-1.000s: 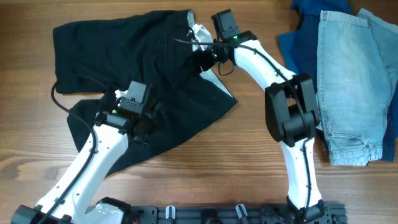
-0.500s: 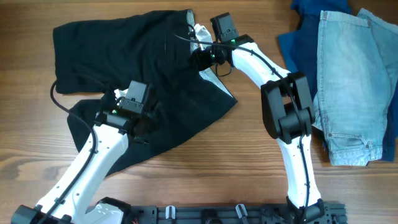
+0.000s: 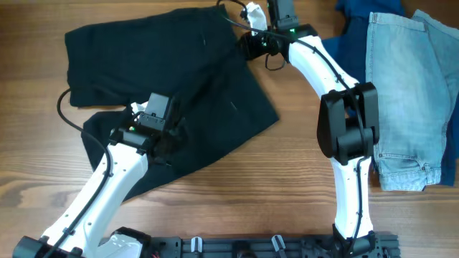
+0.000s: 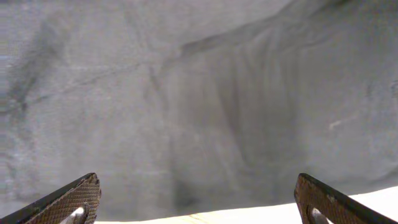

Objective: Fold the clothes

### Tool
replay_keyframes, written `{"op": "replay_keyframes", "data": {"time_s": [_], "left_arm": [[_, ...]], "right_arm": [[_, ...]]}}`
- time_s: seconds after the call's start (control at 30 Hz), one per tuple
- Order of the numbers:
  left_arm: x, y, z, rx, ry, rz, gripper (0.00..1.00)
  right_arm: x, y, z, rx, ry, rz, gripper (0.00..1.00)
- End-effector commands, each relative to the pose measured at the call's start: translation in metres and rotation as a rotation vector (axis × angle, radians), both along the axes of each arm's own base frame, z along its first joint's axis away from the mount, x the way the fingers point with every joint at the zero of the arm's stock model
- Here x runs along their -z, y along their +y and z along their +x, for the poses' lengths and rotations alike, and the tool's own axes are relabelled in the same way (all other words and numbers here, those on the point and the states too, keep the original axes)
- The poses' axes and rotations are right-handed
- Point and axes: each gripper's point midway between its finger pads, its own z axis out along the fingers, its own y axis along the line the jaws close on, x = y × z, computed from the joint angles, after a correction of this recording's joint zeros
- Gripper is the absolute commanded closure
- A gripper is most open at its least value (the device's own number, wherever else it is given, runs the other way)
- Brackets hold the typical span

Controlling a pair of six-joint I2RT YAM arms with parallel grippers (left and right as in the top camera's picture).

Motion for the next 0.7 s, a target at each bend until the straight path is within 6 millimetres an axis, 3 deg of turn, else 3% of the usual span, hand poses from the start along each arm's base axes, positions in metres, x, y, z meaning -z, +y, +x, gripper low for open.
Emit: {"op": "replay_keyframes", "data": {"time_s": [0.0,0.03,0.07,0.1,0.17,0.3,0.4,0.47,0.53,0.67], "left_arm": [[-0.001,0.003,0.000,-0.016,-0.003,0.016,0.00],[-0.001,0.003,-0.001,-0.016,0.002,0.017,0.00],[-0.001,0.003,-0.001,-0.016,0.005,0.018,0.00],[-0.001,0.003,-0.002,-0.016,0.006,0.019,0.00],[-0.001,0.003,-0.002,-0.016,0.006,0.019,0.00],[-0.001,0.004,-0.002,-0.016,0.006,0.020,0.00],[-0.001,0.005,0.000,-0.019,-0.003,0.025,0.00],[-0.003,0.011,0.004,-0.039,-0.018,0.041,0.00],[-0.003,0.018,0.007,-0.066,-0.025,0.039,0.00],[-0.004,0.031,0.011,-0.117,-0.030,0.037,0.00]], "right_arm": [[-0.004,-0.023,0.020,0.110,-0.066,-0.118,0.96],[-0.002,-0.028,0.020,0.122,-0.059,-0.132,0.75],[0.000,-0.033,0.020,0.134,-0.052,-0.145,0.34],[0.003,-0.039,0.020,0.149,-0.041,-0.164,0.17],[0.007,-0.050,0.016,0.166,-0.007,-0.182,0.02],[-0.016,-0.075,-0.017,0.189,0.103,-0.243,0.01],[-0.029,-0.088,-0.070,0.219,0.299,-0.281,0.00],[-0.024,-0.094,-0.103,0.228,0.438,-0.316,0.00],[-0.005,-0.095,-0.132,0.200,0.554,-0.340,0.01],[0.027,-0.081,-0.174,0.085,0.699,-0.263,0.16]]}}
